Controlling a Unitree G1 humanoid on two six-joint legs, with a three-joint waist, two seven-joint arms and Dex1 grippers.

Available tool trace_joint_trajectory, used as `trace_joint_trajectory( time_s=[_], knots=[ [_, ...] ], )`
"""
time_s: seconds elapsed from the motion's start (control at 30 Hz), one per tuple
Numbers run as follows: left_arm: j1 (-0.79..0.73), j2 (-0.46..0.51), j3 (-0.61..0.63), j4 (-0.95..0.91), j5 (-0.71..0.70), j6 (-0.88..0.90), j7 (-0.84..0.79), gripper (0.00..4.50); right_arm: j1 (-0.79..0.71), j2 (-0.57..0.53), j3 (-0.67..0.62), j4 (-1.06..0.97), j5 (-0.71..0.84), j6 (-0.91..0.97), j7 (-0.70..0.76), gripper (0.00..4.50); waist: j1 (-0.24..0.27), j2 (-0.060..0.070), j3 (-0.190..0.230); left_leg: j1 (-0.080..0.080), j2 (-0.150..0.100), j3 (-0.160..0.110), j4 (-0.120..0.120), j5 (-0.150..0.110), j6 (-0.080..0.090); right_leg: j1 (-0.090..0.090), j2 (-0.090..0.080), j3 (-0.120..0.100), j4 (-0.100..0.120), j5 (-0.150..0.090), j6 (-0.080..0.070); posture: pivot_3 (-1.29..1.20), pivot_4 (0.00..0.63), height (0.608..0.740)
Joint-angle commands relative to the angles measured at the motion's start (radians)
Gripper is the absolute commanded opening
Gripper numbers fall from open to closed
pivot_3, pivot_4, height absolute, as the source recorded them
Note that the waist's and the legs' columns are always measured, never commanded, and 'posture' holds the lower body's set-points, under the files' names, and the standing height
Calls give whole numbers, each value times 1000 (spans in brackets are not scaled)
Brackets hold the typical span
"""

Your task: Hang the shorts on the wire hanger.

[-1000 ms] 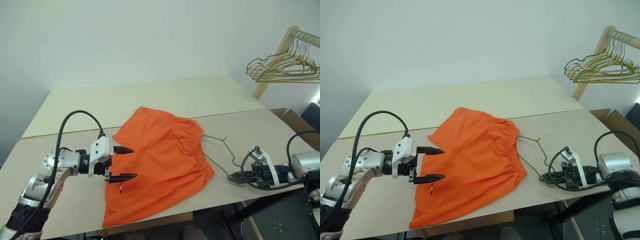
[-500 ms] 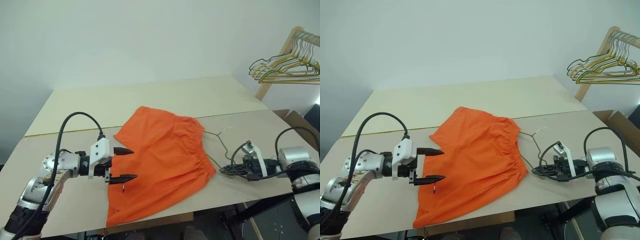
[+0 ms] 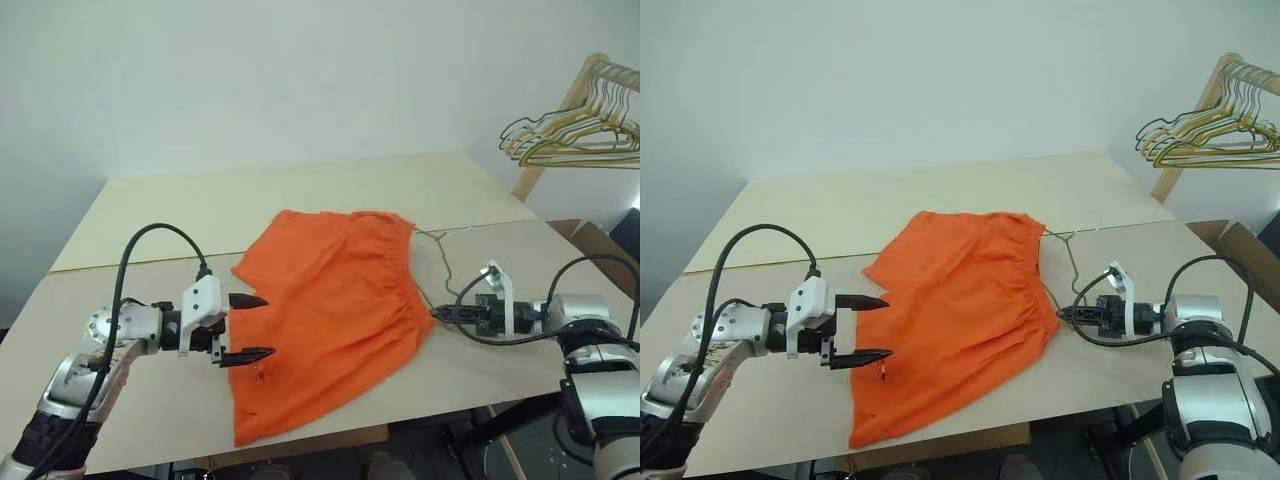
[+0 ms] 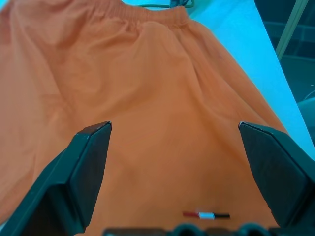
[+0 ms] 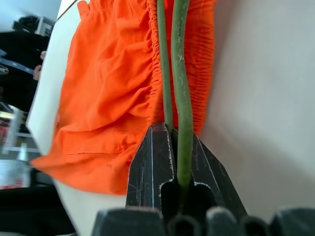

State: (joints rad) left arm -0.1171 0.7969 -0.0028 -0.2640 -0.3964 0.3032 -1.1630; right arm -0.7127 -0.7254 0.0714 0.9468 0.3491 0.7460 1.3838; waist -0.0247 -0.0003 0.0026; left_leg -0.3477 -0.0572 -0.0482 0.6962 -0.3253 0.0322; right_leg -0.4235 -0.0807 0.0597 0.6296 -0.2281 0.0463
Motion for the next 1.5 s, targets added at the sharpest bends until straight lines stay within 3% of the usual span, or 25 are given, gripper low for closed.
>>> trace_joint_trajectory(
  time_s=[0.03,0.3,0.63,1.0,1.5],
  knots=[
    [-26,1,14,0,4,-28,6,4476,42,-11,-29,-193,-27,-171,-28,0,0,0,0,0,0,0,0,0,0,0,0,0,0,0,0,-20,0,740],
    [-222,-58,71,127,-1,-72,87,4476,115,-28,-69,-508,-76,-381,-141,0,4,0,0,0,0,0,1,0,0,0,1,0,1,0,0,-30,0,740],
    [-736,-65,61,559,6,-166,-70,4476,65,-17,9,-711,-149,-424,-181,0,-2,-1,0,-1,-1,0,2,2,-4,-1,2,0,0,0,1,-23,0,740],
    [-1000,-86,-114,874,57,-240,-445,4476,-2,38,108,-785,-227,-403,-229,0,-20,-2,1,-3,-2,0,5,2,-3,-1,4,0,2,0,1,-33,0,740],
    [-1209,-92,-467,1187,178,-424,-451,4476,-44,39,161,-825,-298,-388,-232,0,-22,-4,2,-5,-2,0,9,1,-1,-2,5,-1,3,0,2,-42,0,740]
  ],
)
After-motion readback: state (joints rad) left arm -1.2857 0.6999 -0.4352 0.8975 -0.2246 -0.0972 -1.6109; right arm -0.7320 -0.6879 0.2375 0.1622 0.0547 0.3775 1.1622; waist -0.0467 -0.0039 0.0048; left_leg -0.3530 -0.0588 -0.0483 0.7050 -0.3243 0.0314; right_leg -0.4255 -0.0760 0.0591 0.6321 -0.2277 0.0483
